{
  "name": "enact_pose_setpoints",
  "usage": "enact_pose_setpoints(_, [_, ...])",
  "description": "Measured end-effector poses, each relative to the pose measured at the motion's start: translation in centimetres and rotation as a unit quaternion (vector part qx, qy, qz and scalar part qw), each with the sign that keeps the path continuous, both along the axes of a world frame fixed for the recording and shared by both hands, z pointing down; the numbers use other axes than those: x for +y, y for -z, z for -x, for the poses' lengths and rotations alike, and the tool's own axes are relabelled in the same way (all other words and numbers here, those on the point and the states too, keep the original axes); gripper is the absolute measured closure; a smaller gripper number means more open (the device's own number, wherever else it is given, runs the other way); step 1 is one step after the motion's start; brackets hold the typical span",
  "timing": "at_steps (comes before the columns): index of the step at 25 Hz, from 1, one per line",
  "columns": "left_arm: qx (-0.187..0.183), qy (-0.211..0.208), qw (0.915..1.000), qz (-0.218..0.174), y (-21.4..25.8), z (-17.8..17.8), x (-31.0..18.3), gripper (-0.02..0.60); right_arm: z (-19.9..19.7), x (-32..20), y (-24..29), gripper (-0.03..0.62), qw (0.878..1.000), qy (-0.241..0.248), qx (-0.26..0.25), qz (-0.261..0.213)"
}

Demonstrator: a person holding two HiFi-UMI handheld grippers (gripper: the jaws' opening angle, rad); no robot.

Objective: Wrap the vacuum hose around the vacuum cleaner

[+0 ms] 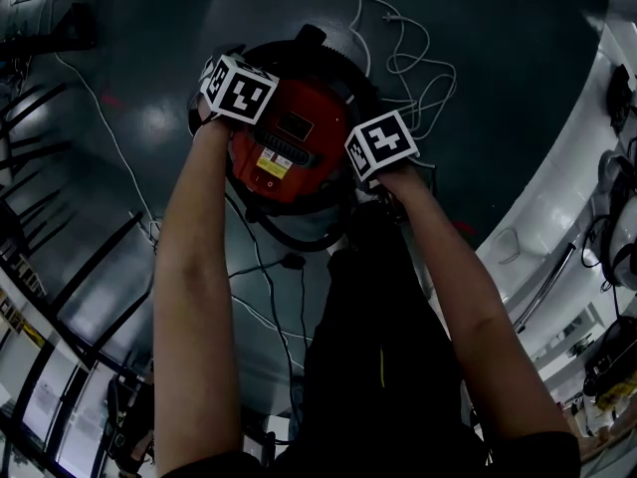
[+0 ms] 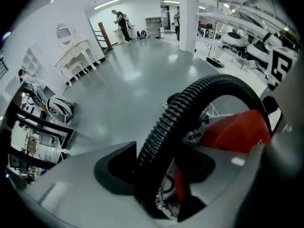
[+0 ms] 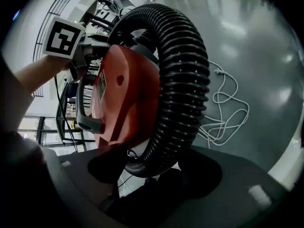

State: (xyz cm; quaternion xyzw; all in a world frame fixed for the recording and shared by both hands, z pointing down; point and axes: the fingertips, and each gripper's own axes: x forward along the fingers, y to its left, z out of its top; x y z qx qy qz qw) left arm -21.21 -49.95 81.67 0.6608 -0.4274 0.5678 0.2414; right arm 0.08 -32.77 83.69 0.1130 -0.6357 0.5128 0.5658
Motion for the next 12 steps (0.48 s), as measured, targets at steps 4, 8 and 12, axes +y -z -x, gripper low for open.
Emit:
enact_pose_setpoints(4, [-0.009,-0.009,0.9999,-0.008,-0.1,0.1,-0.2,0.334,-0.2,-1.0,0.3,0.235,1.000,0.002,-0.010,-0.025])
enact_pose_setpoints(8, [-0.040,-0.037,0.9983,-0.021,0.0,-0.1,-0.3,0.348,-0.1,-1.9,0.9,0.219,0.999,0.005,-0.023,-0.049])
enact_pose_setpoints(12, [-0.028,-0.035,0.9986,-0.026,0.1,0.1,0.0,0.340,-0.4,-2.9,1.1,0.220,0.996,0.015,-0.018,-0.085])
